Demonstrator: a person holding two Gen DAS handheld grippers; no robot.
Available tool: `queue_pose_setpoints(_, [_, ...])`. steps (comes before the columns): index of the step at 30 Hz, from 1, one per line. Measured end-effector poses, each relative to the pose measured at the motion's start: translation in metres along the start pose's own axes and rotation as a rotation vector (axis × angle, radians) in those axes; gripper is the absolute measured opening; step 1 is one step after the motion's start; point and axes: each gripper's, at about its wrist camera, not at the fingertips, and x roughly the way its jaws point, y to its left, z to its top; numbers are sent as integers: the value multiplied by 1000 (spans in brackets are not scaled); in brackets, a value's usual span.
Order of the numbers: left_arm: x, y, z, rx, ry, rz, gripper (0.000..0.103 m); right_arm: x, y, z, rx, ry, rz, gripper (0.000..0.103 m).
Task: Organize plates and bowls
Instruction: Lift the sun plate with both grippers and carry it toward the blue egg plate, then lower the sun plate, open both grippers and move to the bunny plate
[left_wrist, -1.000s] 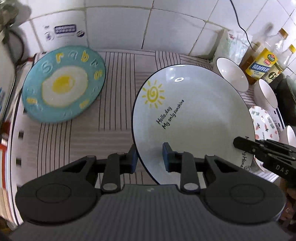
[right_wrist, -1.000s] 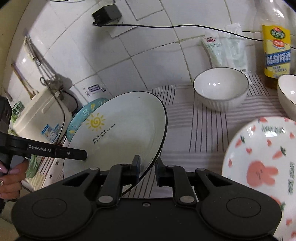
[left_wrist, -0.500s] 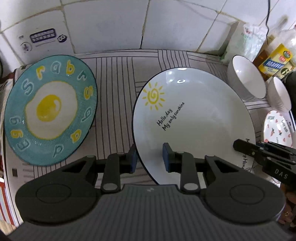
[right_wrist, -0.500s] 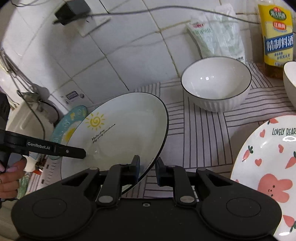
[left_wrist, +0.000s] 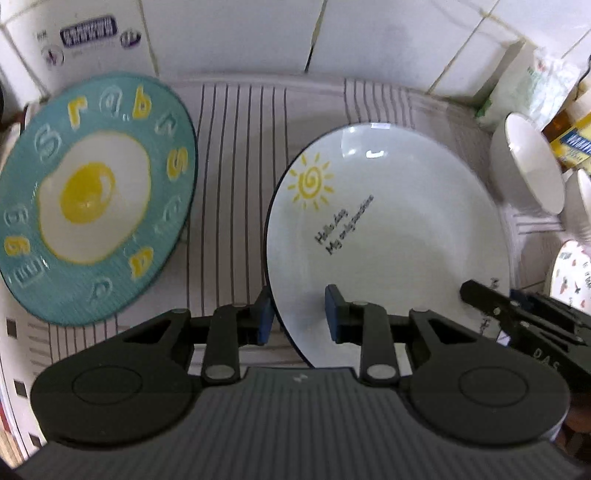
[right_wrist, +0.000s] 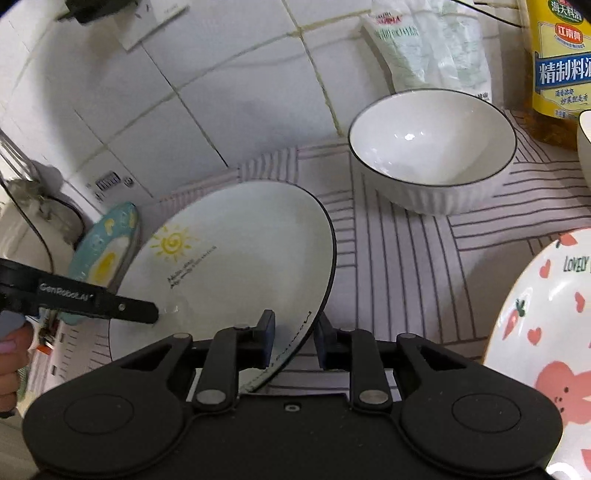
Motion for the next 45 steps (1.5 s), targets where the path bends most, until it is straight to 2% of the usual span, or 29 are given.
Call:
queue_pose_setpoints(5, [-4,-3,-6,-2,-1,19,29,-16,10,0,-44,13,-46,36])
queue_pose_setpoints(8, [-18,-3,-9,6,-13,23,33,-44,11,-2,-65,-20,-44,47])
queue_pose_setpoints(12, [-48,-12,-17,35,-39,44,45,-87,10,-2,-72,-95,-38,59])
queue_pose_setpoints(18, [-95,-45,-35,116,-87,46,56,-155,3,-6,-117,-200,-42,69])
queue_pose_setpoints(23, [-126,-83,-52,184,-136,60,64,-204,-17,-13,-120,-283,-51,73])
queue_pose_setpoints(25, [-136,-98,-57,200,-155,47,70,-220,-24,-15,-117,-305,-52,73])
queue_pose_setpoints(27, [-145,-113,-64,206,-173,27,77,-235,-32,-20,-124,-319,-56,81])
queue_pose_setpoints(29, [-152,-129,-71,222,-181,11,78,-250,-40,-27,-136,-342,-59,91])
queue_pose_setpoints(37, [-163,-202,-104,309,-197,-29,91,-296,-79,-55,-196,-350,-105,92])
queue_pose_setpoints(45, [-143,-248,-128,316,-167,-36,95,-303,-113,-86,-235,-379,-129,95])
